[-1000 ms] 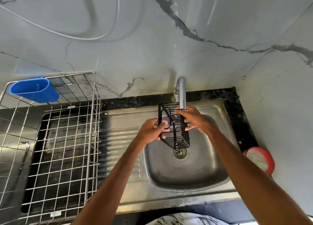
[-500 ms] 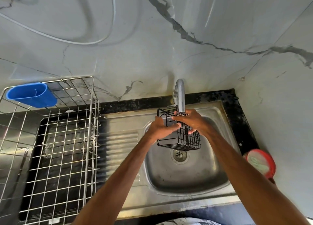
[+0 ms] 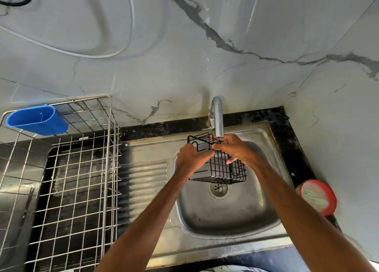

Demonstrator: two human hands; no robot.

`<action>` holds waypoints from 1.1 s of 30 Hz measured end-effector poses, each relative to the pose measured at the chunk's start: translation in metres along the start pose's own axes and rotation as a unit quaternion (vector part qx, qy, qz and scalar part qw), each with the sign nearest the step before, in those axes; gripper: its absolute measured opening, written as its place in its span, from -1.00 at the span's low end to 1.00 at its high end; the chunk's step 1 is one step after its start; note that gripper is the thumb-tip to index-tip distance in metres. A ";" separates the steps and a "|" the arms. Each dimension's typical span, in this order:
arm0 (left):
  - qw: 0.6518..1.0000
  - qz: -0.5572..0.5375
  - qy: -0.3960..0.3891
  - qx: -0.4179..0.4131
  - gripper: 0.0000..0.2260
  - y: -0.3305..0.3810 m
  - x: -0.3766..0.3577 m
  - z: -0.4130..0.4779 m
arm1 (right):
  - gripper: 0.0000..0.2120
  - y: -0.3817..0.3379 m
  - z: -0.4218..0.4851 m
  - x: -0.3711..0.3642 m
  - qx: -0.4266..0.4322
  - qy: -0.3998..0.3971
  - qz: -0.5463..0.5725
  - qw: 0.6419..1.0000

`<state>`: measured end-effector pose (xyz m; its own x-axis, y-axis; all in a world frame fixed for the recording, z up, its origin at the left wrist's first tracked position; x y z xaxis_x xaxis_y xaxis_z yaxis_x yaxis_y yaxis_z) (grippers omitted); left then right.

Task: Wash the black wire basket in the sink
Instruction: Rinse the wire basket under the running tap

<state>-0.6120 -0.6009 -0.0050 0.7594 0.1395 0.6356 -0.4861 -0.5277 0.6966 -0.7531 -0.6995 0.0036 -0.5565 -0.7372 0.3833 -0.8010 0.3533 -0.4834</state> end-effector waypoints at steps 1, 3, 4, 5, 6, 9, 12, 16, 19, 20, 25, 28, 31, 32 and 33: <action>1.000 0.000 0.001 -0.004 -0.59 -0.001 -0.001 0.001 | -0.75 0.003 0.001 0.001 0.006 0.003 -0.001 1.000; 1.000 0.004 0.011 -0.008 -0.62 0.000 0.002 0.001 | -0.58 0.008 0.000 0.003 0.028 0.017 -0.005 0.999; 1.000 0.006 0.011 -0.010 -0.63 0.001 0.003 0.000 | -0.58 0.010 0.000 0.005 0.050 0.035 -0.020 0.998; 1.000 0.009 0.008 -0.009 -0.62 0.002 0.004 0.000 | -0.60 0.011 -0.004 0.006 0.074 0.060 -0.041 0.995; 1.000 0.017 0.007 -0.010 -0.59 0.003 0.005 0.000 | -0.63 0.011 -0.007 0.008 0.097 0.093 -0.061 0.989; 1.000 0.025 0.004 -0.002 -0.49 0.003 0.005 -0.001 | -0.68 0.011 -0.020 0.006 0.131 0.151 -0.046 0.979; 1.000 0.023 -0.007 -0.002 -0.54 0.008 0.006 -0.005 | -0.64 0.010 -0.037 -0.004 0.157 0.151 -0.038 0.975; 0.999 0.042 -0.006 -0.004 -0.49 0.010 0.007 -0.007 | -0.45 0.015 -0.061 -0.028 0.188 0.081 -0.010 0.979; 0.999 0.049 0.004 0.001 -0.52 0.009 0.007 -0.006 | -0.22 0.020 -0.058 -0.047 0.228 0.030 0.011 0.973; 0.999 0.051 0.005 -0.002 -0.55 0.009 0.007 -0.006 | -0.23 0.021 -0.056 -0.048 0.237 0.034 -0.004 0.971; 0.999 0.044 -0.009 -0.008 -0.58 0.014 0.008 -0.007 | -0.41 0.027 -0.047 -0.042 0.235 0.060 -0.049 0.969; 0.999 0.031 -0.012 -0.033 -0.56 0.021 0.008 -0.011 | -0.35 0.034 -0.033 -0.037 0.198 0.073 -0.046 0.976; 0.999 0.032 -0.012 -0.018 -0.60 0.015 0.006 -0.010 | -0.37 0.027 -0.040 -0.045 0.179 0.050 -0.028 0.982; 0.999 0.036 -0.010 -0.008 -0.58 0.012 0.007 -0.010 | -0.38 0.022 -0.045 -0.049 0.200 0.034 -0.015 0.979; 0.999 0.038 -0.010 0.005 -0.56 0.006 0.007 -0.010 | -0.39 0.017 -0.050 -0.053 0.222 0.023 -0.005 0.975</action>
<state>-0.6138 -0.5952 0.0073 0.7288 0.0823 0.6798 -0.5385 -0.5444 0.6432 -0.7483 -0.6253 0.0148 -0.5659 -0.7095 0.4199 -0.6377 0.0539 -0.7684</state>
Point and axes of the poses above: each hand's wrist, its own z-axis towards the middle knuckle, its own x-axis out of the back of the hand, y = z × x, the point moved 6 cm from there along z, towards the middle knuckle, and after that the axes turned 15 degrees about -x, right-handed, at the moved point
